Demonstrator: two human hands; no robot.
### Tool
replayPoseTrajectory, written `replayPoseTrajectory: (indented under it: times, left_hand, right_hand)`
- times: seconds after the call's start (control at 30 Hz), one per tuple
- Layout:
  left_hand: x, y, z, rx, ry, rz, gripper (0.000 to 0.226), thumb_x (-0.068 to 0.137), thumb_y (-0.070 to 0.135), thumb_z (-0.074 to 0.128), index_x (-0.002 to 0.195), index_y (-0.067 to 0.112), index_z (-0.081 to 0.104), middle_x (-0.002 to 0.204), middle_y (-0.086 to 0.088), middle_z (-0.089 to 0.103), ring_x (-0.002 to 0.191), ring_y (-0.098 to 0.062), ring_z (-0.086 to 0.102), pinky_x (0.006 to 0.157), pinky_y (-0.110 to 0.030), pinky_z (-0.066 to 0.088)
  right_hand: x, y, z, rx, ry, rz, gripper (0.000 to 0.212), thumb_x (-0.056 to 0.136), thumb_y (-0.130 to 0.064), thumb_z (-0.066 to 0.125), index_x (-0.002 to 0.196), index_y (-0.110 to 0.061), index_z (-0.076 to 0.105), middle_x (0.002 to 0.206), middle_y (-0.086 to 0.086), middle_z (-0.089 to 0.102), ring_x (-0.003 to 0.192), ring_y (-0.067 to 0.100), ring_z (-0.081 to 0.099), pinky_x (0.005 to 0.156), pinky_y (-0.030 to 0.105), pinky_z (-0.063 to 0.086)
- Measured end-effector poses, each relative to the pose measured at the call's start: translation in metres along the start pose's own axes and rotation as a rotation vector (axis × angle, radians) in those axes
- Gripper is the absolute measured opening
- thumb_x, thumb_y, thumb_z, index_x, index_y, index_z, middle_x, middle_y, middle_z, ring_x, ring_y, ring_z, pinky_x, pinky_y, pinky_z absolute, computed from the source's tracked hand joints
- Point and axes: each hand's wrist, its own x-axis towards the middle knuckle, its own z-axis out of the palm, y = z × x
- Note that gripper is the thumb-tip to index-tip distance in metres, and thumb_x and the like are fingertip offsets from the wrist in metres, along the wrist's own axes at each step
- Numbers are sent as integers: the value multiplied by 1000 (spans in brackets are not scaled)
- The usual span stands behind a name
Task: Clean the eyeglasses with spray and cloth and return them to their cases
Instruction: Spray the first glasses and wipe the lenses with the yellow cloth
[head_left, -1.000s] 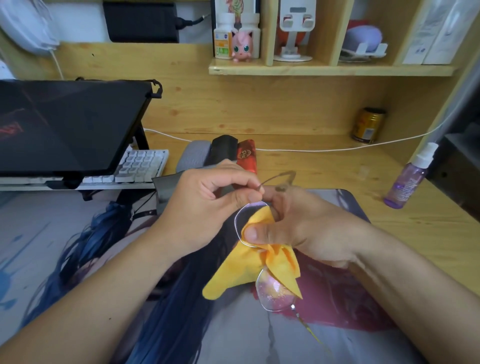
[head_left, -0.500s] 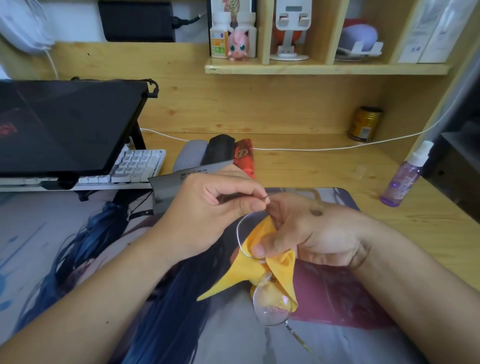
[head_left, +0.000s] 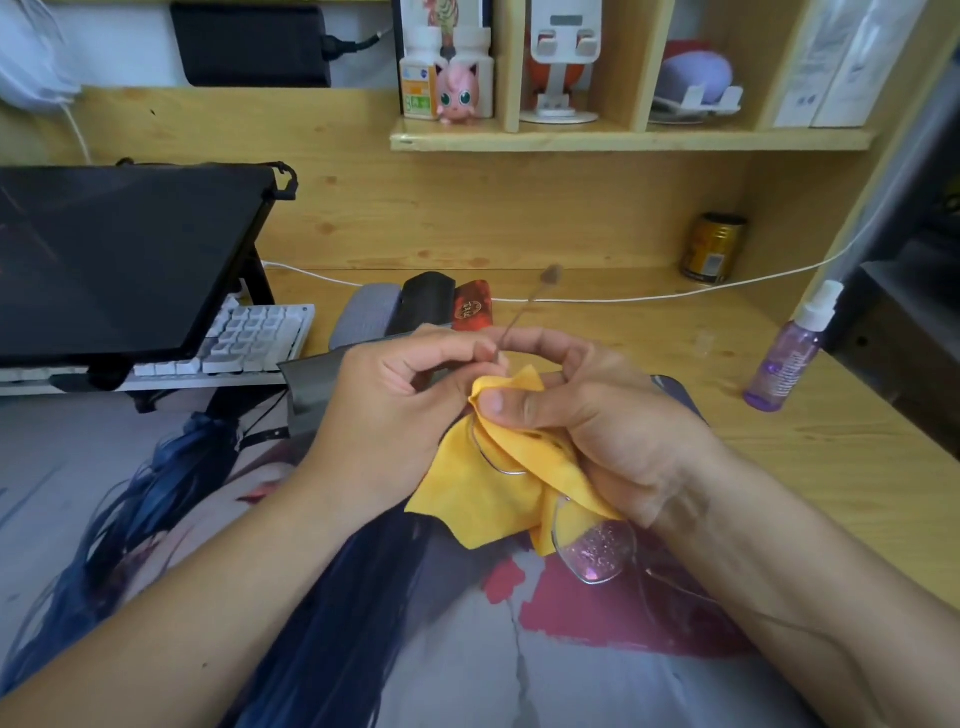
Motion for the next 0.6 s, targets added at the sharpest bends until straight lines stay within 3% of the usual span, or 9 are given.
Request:
replayPoseTrajectory:
  times: [0.13, 0.23, 0.33, 0.43, 0.53, 0.6]
  left_hand:
    - [-1, 2, -3, -97, 26, -30, 4, 85, 14, 75, 88, 13, 76, 85, 5, 72, 82, -13, 65, 79, -26, 50]
    - [2, 4, -10, -99, 87, 7, 4, 84, 12, 70, 84, 13, 74, 81, 11, 69, 78, -6, 62, 77, -17, 47]
    - [5, 4, -16, -136, 162, 51, 18, 83, 11, 70, 83, 26, 79, 83, 9, 71, 81, -7, 64, 81, -17, 48]
    - [2, 4, -14, -56, 126, 80, 11, 84, 13, 73, 86, 23, 78, 84, 10, 71, 82, -7, 64, 80, -17, 49]
    - [-2, 4, -14, 113, 108, 184, 5, 87, 14, 73, 86, 19, 74, 86, 12, 69, 87, -14, 65, 82, -21, 47]
    - [-3, 7, -14, 233, 105, 304, 8, 89, 16, 69, 85, 22, 73, 86, 12, 68, 87, -19, 64, 83, -26, 46]
  right_hand:
    - [3, -4, -5, 47, 100, -36, 47, 64, -1, 76, 110, -9, 69, 75, 7, 73, 62, 18, 68, 52, 29, 56]
    - [14, -15, -35, 52, 314, -124, 28, 65, -8, 76, 91, -14, 70, 70, 3, 70, 60, 17, 61, 58, 31, 52]
    - [16, -19, -59, -321, 484, -273, 15, 78, -11, 80, 78, -22, 71, 71, 1, 65, 63, 14, 55, 62, 32, 45]
    - [17, -19, -60, -722, 605, -521, 17, 87, -24, 76, 77, -21, 63, 73, -4, 59, 64, 7, 51, 59, 26, 44]
    - [15, -21, -61, -1144, 727, -842, 22, 88, -32, 72, 78, -16, 60, 112, 4, 63, 103, 21, 57, 88, 32, 45]
    - [13, -25, -67, -1324, 770, -984, 29, 90, -30, 71, 72, -9, 62, 120, 12, 60, 114, 32, 50, 93, 29, 37]
